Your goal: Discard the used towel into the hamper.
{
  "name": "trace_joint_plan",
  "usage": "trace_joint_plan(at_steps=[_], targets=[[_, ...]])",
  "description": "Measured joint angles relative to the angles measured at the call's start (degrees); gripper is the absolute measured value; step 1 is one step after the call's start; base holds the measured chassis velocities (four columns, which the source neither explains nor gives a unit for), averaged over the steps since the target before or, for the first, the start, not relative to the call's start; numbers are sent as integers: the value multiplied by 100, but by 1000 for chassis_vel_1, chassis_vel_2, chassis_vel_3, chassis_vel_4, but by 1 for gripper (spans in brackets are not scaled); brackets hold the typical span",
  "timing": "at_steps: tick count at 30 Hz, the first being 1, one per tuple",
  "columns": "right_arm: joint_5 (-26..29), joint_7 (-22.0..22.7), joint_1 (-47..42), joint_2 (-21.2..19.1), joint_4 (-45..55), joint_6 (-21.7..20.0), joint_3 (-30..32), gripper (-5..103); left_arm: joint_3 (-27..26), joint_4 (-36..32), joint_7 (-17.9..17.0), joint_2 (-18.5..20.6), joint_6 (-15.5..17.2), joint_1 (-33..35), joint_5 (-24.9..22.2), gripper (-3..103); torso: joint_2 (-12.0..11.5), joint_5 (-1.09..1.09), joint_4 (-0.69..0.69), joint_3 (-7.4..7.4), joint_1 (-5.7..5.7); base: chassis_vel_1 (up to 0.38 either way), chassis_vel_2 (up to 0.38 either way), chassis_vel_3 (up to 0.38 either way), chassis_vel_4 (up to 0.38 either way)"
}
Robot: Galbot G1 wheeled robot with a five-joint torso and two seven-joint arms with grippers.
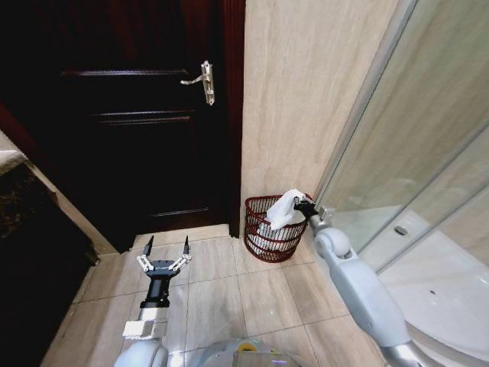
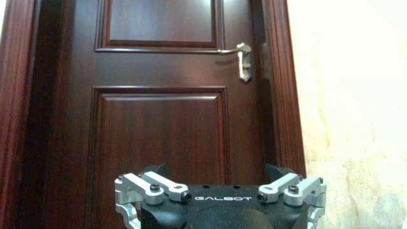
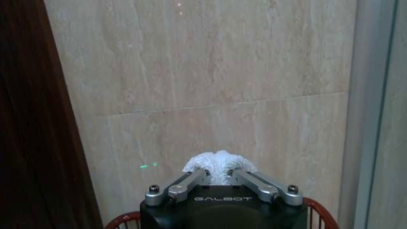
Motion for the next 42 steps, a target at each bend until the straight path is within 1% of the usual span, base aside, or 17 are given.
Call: trace_joint_plan(at_steps=[3, 7, 9, 16, 22, 31, 34, 37, 39, 40, 41, 42], targets=[[232, 114, -27, -108, 140, -128, -30, 4, -14, 118, 0, -6, -60, -12, -101, 100, 0, 2, 0, 0, 0, 0, 0, 0, 0], [272, 133, -69, -168, 209, -247, -11, 4, 6, 238, 3, -4, -88, -54, -107, 100, 0, 2, -1, 0, 0, 0, 0, 0, 0], [295, 223, -57, -201, 233, -325, 18, 4, 35, 297, 8, 5, -91, -82, -107, 100, 0, 1, -1, 0, 0, 0, 0, 0, 0], [285, 243, -27, -232, 199, -275, 34, 4, 31, 365, 19, 49, -77, -158, -107, 100, 0, 2, -2, 1, 0, 0, 0, 0, 0], [216, 247, -43, -172, 201, -190, 8, 4, -40, 407, 63, 57, -55, -202, -136, 100, 0, 2, -1, 0, 0, 0, 0, 0, 0], [150, 265, -143, -128, 301, -161, -31, 4, -121, 427, 100, 64, -62, -194, -188, 100, 0, 2, -1, 1, 0, -61, 63, 71, -64], [151, 332, -190, -137, 365, -163, -36, 4, -125, 428, 104, 66, -64, -191, -191, 100, 0, 2, -1, 1, 0, -93, 97, 103, -95], [310, 547, -348, -241, 559, -267, -61, 4, -108, 445, 107, 67, -66, -201, -192, 100, 0, 1, -1, 1, 1, -100, 103, 99, -94], [329, 549, -374, -270, 585, -301, -63, 4, -102, 452, 107, 66, -68, -206, -191, 100, 0, 2, -1, 1, 1, -88, 111, 87, -96], [470, 563, -429, -392, 651, -455, -80, 4, -78, 475, 108, 56, -76, -214, -181, 100, 0, 1, -1, 2, 2, -53, 53, 52, -92], [535, 573, -430, -421, 657, -499, -86, 4, -72, 477, 108, 53, -78, -213, -179, 100, 0, 2, -2, 2, 2, -53, 53, 52, -58], [855, 636, -415, -526, 672, -680, -119, 4, -54, 479, 108, 48, -85, -205, -171, 100, 0, 2, -2, 1, 2, -15, 12, 36, -58]])
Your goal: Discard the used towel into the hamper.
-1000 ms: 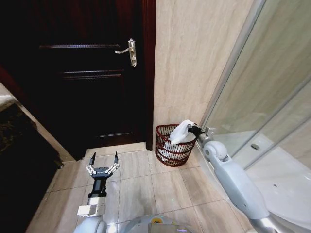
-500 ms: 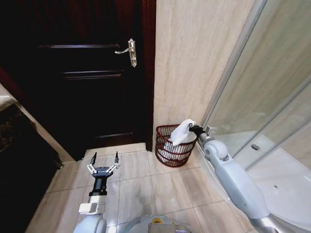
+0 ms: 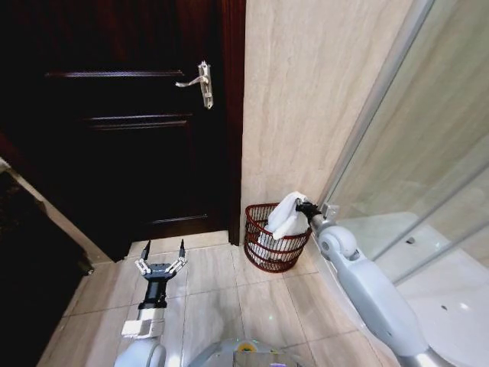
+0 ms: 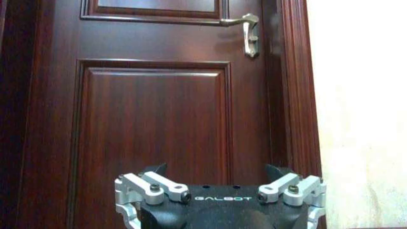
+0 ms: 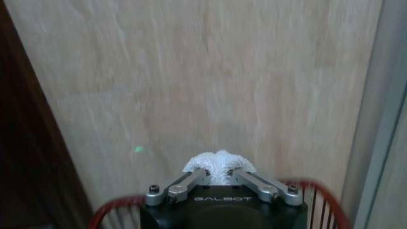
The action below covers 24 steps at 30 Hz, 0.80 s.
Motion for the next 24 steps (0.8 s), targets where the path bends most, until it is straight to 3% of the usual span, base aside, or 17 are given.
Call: trace_joint_plan(at_steps=[1, 3, 5, 6, 7, 8, 9, 13, 18, 24], targets=[[0, 0, 0, 0, 0, 0, 0, 4, 0, 0, 0, 0, 0, 0, 0, 100, 0, 0, 0, 0, 0, -15, 12, 36, -58], [713, 264, 141, -165, -9, -405, -101, 4, 10, 0, 0, -7, -30, 28, 6, 100, 0, 0, 0, -1, -1, 0, 0, 0, 0], [799, 292, 165, -187, -16, -457, -114, 4, 9, 0, 1, -9, -39, 34, 6, 100, 0, 0, 0, -1, -2, 0, 0, 0, 0], [1381, 429, 364, -334, -124, -862, -206, 4, -14, 0, 1, -30, -84, 68, 1, 100, 0, -1, 0, -1, -2, 0, 0, 0, 0], [1435, 442, 385, -345, -137, -904, -215, 4, -17, 0, 0, -31, -88, 71, 0, 100, 0, 0, 0, -1, -2, 0, 0, 0, 0], [1844, 548, 550, -410, -240, -1166, -289, 4, -36, 1, 1, -35, -123, 96, -11, 100, 0, 0, -1, -1, -2, 0, 0, 0, 0], [1844, 548, 550, -410, -240, -1166, -289, 4, -36, 1, 1, -35, -123, 96, -11, 100, 0, 0, -1, -1, -2, 0, 0, 0, 0], [2683, 879, 1191, -508, -747, -1400, -733, 4, -104, 11, -2, -56, -220, 192, -53, 100, 0, 0, 1, -1, -2, 0, 0, 0, 0], [3011, 1016, 1718, -385, -1297, -1401, -1225, 4, -231, 99, -1, -60, -299, 214, -139, 100, 0, -1, 1, -1, -1, 0, 0, 0, 0], [2876, 878, 1859, -178, -1656, -1402, -1568, 4, -312, 197, 7, -62, -345, 193, -231, 100, 0, -1, 1, -1, -2, 0, 0, 0, 0]])
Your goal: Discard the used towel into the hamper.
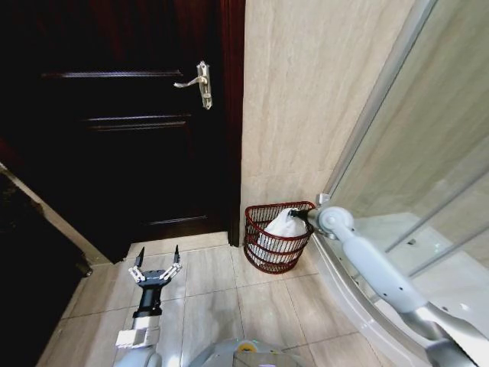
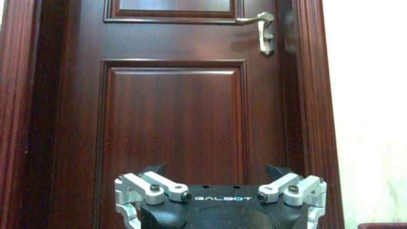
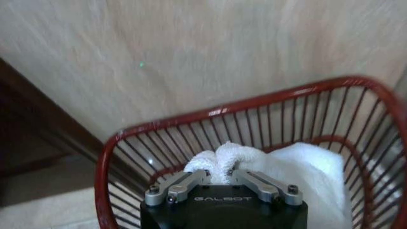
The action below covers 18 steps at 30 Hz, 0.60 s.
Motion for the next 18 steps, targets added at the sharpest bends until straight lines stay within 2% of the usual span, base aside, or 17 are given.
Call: trace_joint_plan(at_steps=[3, 5, 7, 8, 9, 10, 12, 13, 16, 17, 18], targets=[[-408, 80, 13, 230, -264, -1, -143, 2, -37, 73, 38, 0, -14, -47, -81, 100, 0, 0, 0, 0, 0, 0, 0, 0, 0], [-436, 105, 12, 242, -269, -1, -143, 2, -48, 75, 49, 1, -14, -55, -95, 100, 0, 1, 0, 0, 0, 0, 0, 0, 0], [-619, 160, -10, 265, -262, -1, -100, 12, -99, 77, 83, 14, 8, -94, -147, 100, 0, 0, 0, 0, 0, 0, 0, 0, 0], [-636, 171, -13, 257, -248, -1, -82, 12, -115, 76, 94, 16, 27, -108, -162, 100, 0, 0, 0, 0, 0, 0, 0, 0, 0], [-638, 194, -29, 206, -171, 0, -9, 17, -159, 50, 137, 1, 89, -150, -200, 100, 0, 0, -1, 0, 0, 0, 0, 0, 0], [-638, 194, -29, 206, -171, 0, -9, 17, -159, 50, 137, 1, 89, -150, -200, 100, 0, 0, -1, 0, 0, 0, 0, 0, 0], [-613, 205, -67, 96, -26, 1, 84, 28, -183, -40, 163, -80, 214, -213, -253, 100, 0, 0, -1, 0, 0, 0, 0, 0, 0], [-613, 205, -67, 96, -26, 1, 84, 28, -183, -40, 163, -80, 214, -213, -253, 100, 0, 0, -1, 0, 0, 0, 0, 0, 0], [-731, 122, -201, -46, 224, 8, 234, 44, -152, -204, 135, -144, 482, -241, -273, 100, 0, 0, -2, 0, 0, 0, 0, 0, 0], [-731, 122, -201, -46, 224, 8, 234, 44, -152, -204, 135, -144, 482, -241, -273, 100, 0, 0, -2, 0, 0, 0, 0, 0, 0], [-776, 90, -253, -55, 279, 9, 278, 49, -151, -243, 139, -145, 534, -232, -268, 100, 0, 0, -2, 0, 0, 0, 0, 0, 0]])
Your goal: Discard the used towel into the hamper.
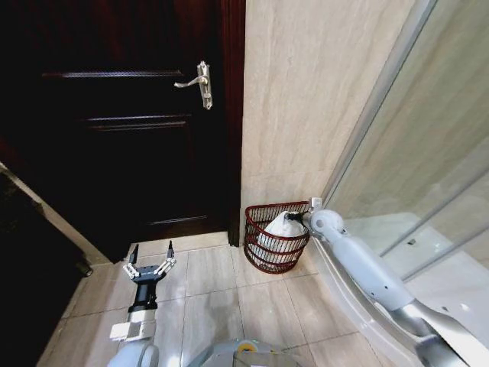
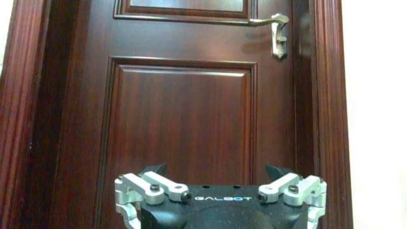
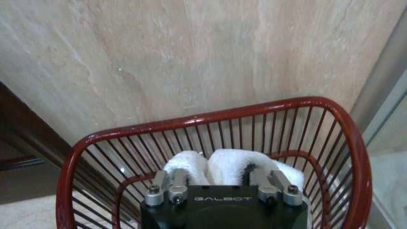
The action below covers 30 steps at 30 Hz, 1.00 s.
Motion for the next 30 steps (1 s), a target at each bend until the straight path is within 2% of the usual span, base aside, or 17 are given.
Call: trace_joint_plan(at_steps=[3, 5, 6, 9, 11, 12, 17, 19, 20, 21, 22, 23, 25, 26, 28, 29, 30], targets=[[-34, -24, -108, 3, 101, 2, 76, 60, -12, -29, 12, 6, 50, 17, 23, 100, 0, 1, 1, 0, 0, 0, 0, 0, 0], [6, 8, -206, 11, 227, 4, 158, 71, -63, -39, 16, 25, 59, 41, 39, 100, 0, -1, 1, 0, 0, 0, 0, 0, 0], [6, 8, -206, 11, 227, 4, 158, 71, -63, -39, 16, 25, 59, 41, 39, 100, 0, -1, 1, 0, 0, 0, 0, 0, 0], [-41, -3, -323, -35, 429, 6, 317, 87, -147, -62, 23, 84, 69, 85, 29, 100, 0, 1, 2, 0, 0, 0, 0, 0, 0], [-110, -8, -368, -63, 530, 10, 374, 87, -167, -63, 24, 98, 76, 85, 19, 100, 0, -2, 2, 0, 0, 0, 0, 0, 0], [-313, -2, -473, -132, 771, 20, 472, 97, -186, -64, 24, 115, 96, 78, 3, 100, 0, -1, 2, 0, 0, 0, 0, 0, 0], [-578, 43, -683, -275, 1267, 184, 636, 99, -190, -65, 25, 133, 120, 65, -19, 100, 0, -1, 2, 0, 0, 0, 0, 0, 0], [-985, 115, -1041, -389, 1868, 475, 845, 100, -176, -79, 27, 143, 144, 67, -65, 100, 0, -3, 2, -1, 0, 0, 0, 0, 0], [-1365, 94, -1444, -443, 2313, 761, 1073, 100, -164, -92, 41, 155, 157, 71, -115, 100, 0, 0, 2, -1, 0, 0, 0, 0, 0], [-1365, 94, -1444, -443, 2313, 761, 1073, 100, -164, -92, 41, 155, 157, 71, -115, 100, 0, 0, 2, -1, 0, 0, 0, 0, 0], [-1969, -136, -2023, -429, 2723, 1074, 1453, 100, -162, -106, 87, 168, 162, 73, -173, 100, 0, -1, 2, -1, 0, 0, 0, 0, 0], [-2249, -284, -2268, -397, 2861, 1231, 1620, 100, -161, -111, 111, 175, 162, 73, -202, 100, 0, 0, 0, -1, 0, 0, 0, 0, 0], [-3472, -965, -3245, -125, 3158, 1963, 2274, 100, -153, -114, 221, 212, 162, 73, -339, 100, 0, -1, 0, -2, -1, 0, 0, 0, 0], [-3472, -965, -3245, -125, 3158, 1963, 2274, 100, -153, -114, 221, 212, 162, 73, -339, 100, 0, -1, 0, -2, -1, 0, 0, 0, 0], [-4229, -1343, -3900, 133, 3238, 2522, 2598, 100, -145, -88, 332, 226, 144, 87, -412, 100, 0, 2, 0, -1, -1, 0, 0, 0, 0], [-4799, -1580, -4412, 425, 3348, 2894, 2851, 100, -112, -22, 420, 242, 87, 103, -448, 100, 0, 1, 0, -1, 0, 0, 0, 0, 0], [-4799, -1580, -4412, 425, 3348, 2894, 2851, 100, -112, -22, 420, 242, 87, 103, -448, 100, 0, 1, 0, -1, 0, 0, 0, 0, 0]])
